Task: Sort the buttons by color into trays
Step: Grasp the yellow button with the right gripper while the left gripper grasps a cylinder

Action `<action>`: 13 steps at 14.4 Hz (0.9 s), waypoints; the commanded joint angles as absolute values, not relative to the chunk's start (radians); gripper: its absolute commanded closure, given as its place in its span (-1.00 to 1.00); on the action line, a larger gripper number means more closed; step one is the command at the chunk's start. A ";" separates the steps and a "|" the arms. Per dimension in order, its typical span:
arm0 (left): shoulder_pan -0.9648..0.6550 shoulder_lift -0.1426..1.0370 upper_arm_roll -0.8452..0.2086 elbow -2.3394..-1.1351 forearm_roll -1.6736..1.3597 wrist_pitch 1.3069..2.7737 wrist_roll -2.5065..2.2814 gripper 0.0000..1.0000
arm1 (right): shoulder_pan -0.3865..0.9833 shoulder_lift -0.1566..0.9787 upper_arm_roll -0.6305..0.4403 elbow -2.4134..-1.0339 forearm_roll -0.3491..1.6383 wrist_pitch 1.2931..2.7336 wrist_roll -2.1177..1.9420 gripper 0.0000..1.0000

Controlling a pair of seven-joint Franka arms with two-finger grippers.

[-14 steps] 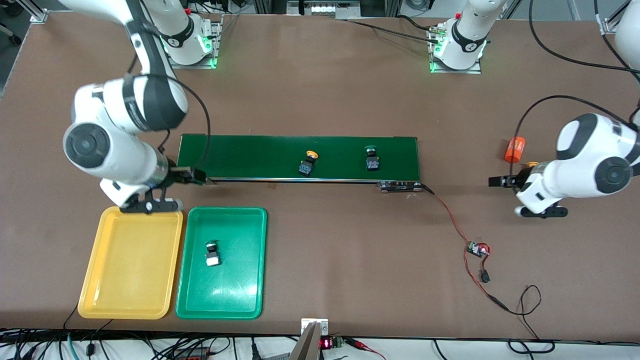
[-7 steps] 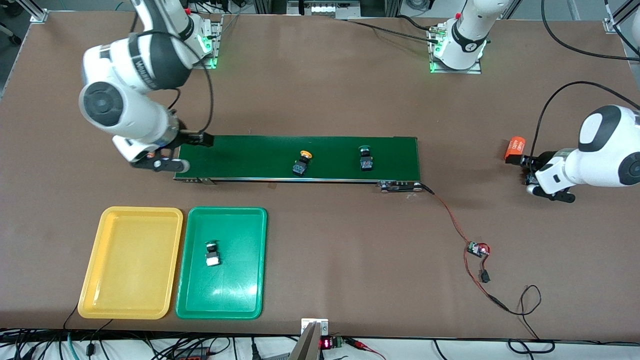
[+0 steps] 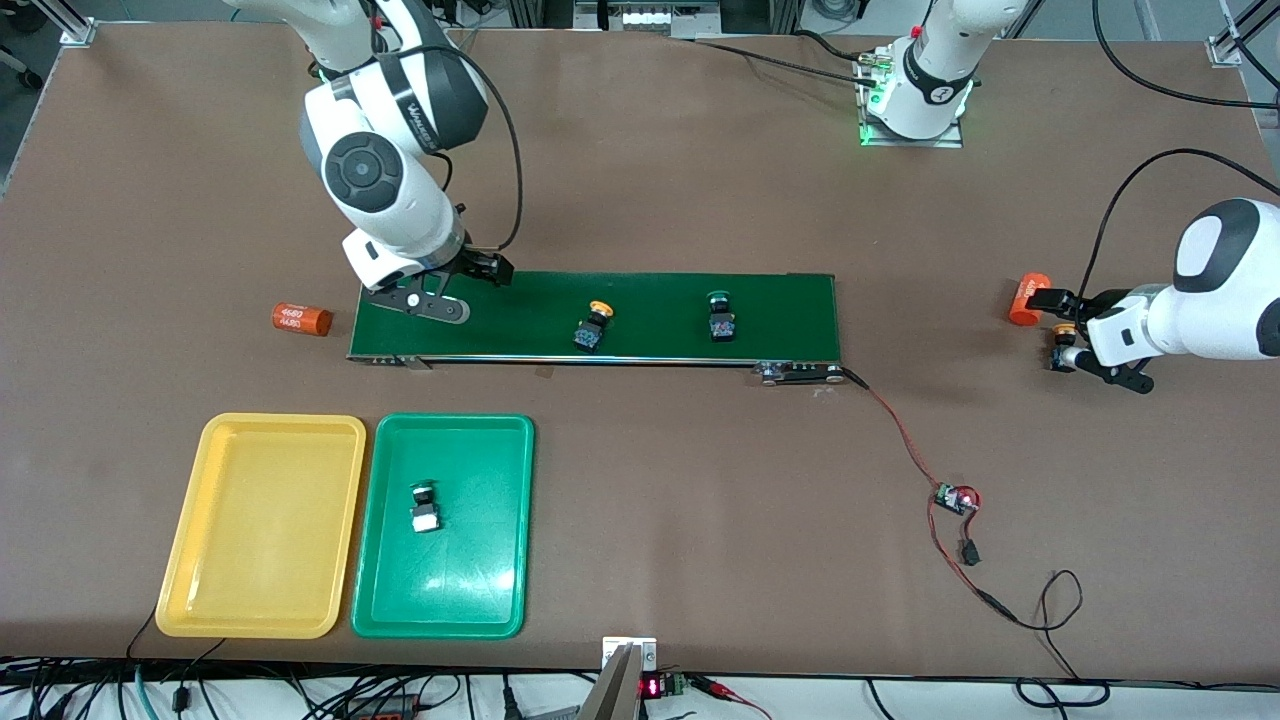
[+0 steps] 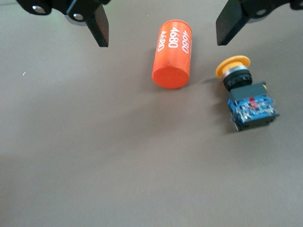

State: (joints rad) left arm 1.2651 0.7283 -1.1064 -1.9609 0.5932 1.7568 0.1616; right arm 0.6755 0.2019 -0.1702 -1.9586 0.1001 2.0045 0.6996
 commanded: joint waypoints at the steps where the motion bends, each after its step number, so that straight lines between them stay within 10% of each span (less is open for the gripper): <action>1: 1.345 0.707 -1.135 -2.034 0.623 1.787 0.183 -1.00 | 0.678 0.207 -0.176 -1.965 0.107 2.048 0.759 -1.00; 13: 1.404 0.715 -1.120 -2.155 0.686 1.973 0.183 -1.00 | 0.707 0.290 -0.178 -1.945 0.190 2.102 0.790 -1.00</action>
State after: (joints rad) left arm 1.3845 0.7281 -1.1099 -2.1308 0.6643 1.9542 0.1698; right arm 0.7025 0.2740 -0.1740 -1.9573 0.1774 2.0928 0.7780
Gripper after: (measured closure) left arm 0.000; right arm 0.000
